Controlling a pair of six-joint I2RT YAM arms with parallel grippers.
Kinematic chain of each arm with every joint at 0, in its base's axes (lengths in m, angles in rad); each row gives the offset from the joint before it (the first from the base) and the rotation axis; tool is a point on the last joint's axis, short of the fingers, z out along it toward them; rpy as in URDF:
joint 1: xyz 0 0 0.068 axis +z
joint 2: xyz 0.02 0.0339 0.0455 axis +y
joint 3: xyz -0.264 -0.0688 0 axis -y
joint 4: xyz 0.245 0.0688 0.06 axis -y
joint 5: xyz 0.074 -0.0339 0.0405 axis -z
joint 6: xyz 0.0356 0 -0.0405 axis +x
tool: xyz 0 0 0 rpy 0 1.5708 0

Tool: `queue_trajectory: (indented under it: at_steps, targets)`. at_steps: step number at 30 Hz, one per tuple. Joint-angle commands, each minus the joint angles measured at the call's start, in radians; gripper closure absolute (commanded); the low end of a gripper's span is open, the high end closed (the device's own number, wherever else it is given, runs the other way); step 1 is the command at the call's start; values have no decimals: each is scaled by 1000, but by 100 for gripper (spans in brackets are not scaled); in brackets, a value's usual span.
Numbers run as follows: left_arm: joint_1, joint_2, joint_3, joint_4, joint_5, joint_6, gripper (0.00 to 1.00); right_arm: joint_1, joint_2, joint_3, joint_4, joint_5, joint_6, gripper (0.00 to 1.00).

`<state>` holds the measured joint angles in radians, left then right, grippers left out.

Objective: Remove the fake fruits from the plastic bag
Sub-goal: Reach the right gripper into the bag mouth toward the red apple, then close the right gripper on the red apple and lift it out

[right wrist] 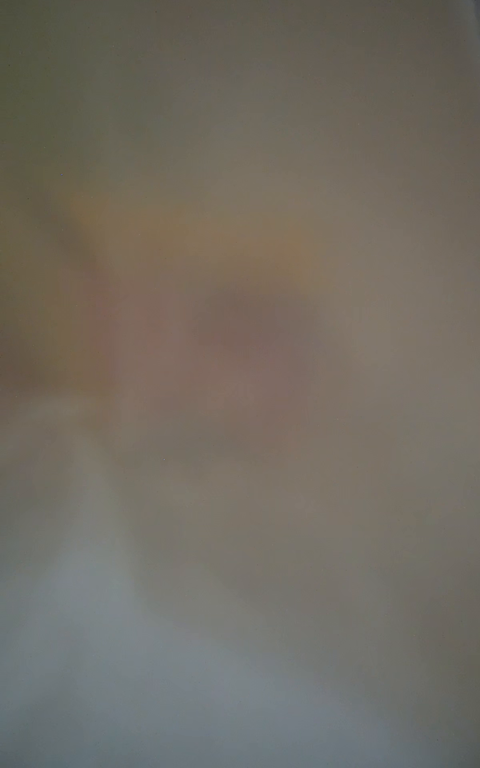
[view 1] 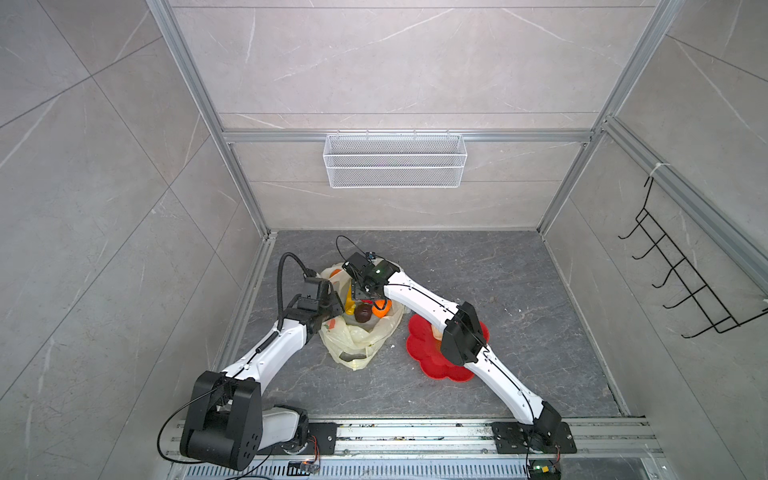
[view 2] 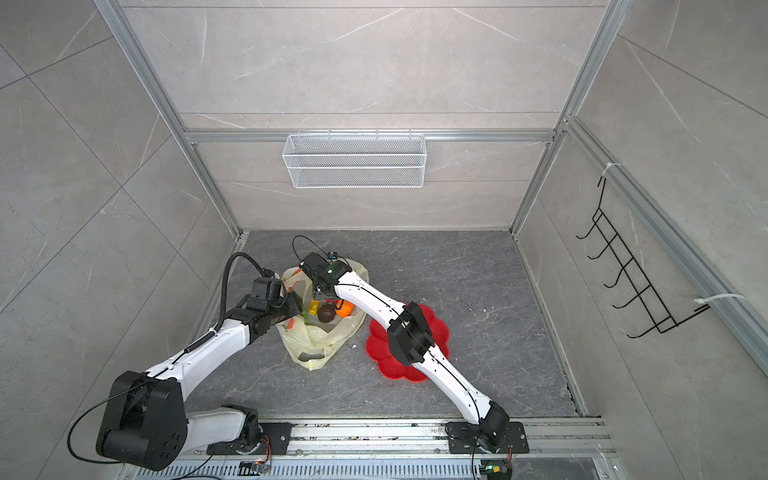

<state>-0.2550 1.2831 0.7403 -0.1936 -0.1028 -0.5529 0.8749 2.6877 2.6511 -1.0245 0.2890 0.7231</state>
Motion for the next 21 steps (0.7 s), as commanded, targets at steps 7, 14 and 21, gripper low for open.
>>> queue_trajectory:
  at_steps: [7,14,21]
  targets:
    - [-3,-22,-2,16,-17,12,44,-6,26,33,-12,7,11,28]
    - [-3,-16,-1,17,-19,13,44,6,-17,35,-39,44,-10,33]
    - [-4,-4,2,17,-17,13,44,50,-115,-3,-11,58,-76,32]
